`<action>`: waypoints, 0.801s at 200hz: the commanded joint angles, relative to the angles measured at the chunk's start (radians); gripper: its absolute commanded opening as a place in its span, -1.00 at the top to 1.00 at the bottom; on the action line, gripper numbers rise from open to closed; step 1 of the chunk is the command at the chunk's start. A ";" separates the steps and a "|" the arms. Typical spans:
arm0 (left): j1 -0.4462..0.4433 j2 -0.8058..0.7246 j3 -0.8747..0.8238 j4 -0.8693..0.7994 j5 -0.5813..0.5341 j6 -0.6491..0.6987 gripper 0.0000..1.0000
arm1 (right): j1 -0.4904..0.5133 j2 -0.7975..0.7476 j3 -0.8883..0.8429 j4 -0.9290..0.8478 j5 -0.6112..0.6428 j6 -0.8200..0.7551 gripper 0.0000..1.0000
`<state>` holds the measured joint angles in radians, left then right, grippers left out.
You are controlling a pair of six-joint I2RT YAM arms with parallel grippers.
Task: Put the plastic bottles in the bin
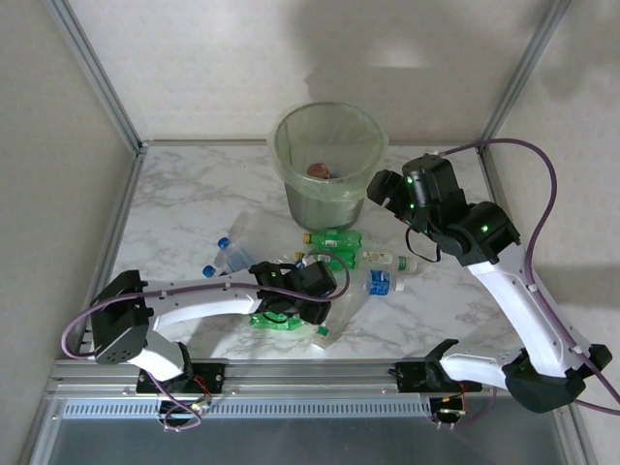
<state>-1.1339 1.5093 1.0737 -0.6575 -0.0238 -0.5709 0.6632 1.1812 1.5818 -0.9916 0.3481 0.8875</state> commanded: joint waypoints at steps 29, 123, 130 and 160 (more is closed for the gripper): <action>-0.009 -0.131 0.092 -0.059 -0.040 0.008 -0.22 | -0.008 -0.018 0.001 -0.001 0.028 0.014 -0.77; -0.004 -0.316 0.190 -0.012 -0.073 0.009 -0.18 | -0.087 -0.002 0.100 -0.110 0.091 -0.027 -0.80; -0.002 -0.326 0.201 -0.004 -0.077 0.014 -0.19 | -0.094 -0.002 0.096 -0.115 0.091 -0.028 -0.81; 0.022 -0.345 0.262 0.011 -0.070 0.037 -0.20 | -0.116 -0.006 0.067 -0.122 0.081 -0.025 -0.80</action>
<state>-1.1290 1.1912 1.2701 -0.6731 -0.0692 -0.5674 0.5613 1.1816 1.6676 -1.0817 0.4015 0.8753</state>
